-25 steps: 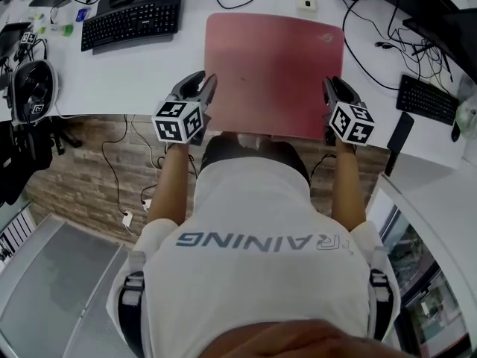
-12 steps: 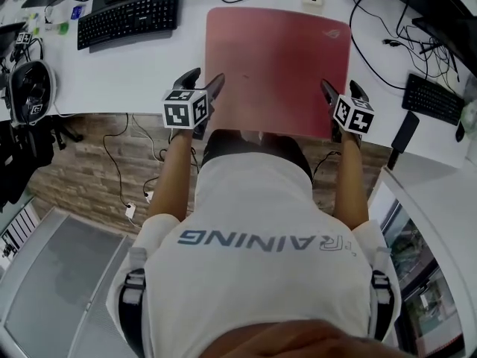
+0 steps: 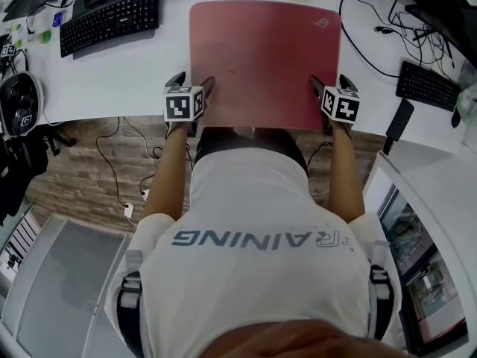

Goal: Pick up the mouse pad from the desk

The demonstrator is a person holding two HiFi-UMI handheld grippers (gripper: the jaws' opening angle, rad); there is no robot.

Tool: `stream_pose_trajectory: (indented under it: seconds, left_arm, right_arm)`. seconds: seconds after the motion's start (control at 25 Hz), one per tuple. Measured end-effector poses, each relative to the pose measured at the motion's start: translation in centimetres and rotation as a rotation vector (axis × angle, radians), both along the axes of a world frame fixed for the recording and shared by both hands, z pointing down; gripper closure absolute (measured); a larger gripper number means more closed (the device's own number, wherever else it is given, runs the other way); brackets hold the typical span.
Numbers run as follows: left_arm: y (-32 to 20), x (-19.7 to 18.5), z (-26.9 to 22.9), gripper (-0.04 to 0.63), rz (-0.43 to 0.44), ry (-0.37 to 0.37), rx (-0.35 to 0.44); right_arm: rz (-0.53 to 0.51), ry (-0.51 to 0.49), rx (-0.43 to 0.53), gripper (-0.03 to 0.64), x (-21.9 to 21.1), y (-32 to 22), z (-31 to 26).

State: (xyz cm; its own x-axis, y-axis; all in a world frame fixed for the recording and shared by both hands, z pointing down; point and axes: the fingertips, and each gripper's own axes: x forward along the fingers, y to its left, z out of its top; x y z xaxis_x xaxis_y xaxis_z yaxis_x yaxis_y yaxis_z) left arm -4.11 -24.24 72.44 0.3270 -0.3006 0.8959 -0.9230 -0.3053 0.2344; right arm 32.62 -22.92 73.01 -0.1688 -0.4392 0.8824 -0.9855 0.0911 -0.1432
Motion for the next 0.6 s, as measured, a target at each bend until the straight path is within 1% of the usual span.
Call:
stream_pose_trajectory:
  seconds: [0.12,0.28,0.36,0.44,0.6]
  left_arm:
    - [0.7,0.5,0.8,0.234,0.012,-0.033,-0.011]
    - [0.6,1.1,1.2,0.233,0.033,-0.103,0.01]
    - [0.7,1.3,1.2,0.234,0.029,-0.11,0.004]
    - [0.8,1.5,1.1,0.264,0.022,-0.112,-0.002]
    - [0.9,1.3,1.1,0.268,0.001,-0.11,-0.006]
  right_arm:
    - [-0.014,0.011,-0.017,0.195,0.0,0.5,0.6]
    - [-0.024,0.038,-0.019,0.195,0.4,0.5,0.8]
    - [-0.022,0.044,-0.028,0.195,0.4,0.6,0.8]
    - [-0.021,0.049,-0.037,0.195,0.2,0.6,0.7]
    - [-0.014,0.053,-0.031,0.209,-0.2,0.6,0.6]
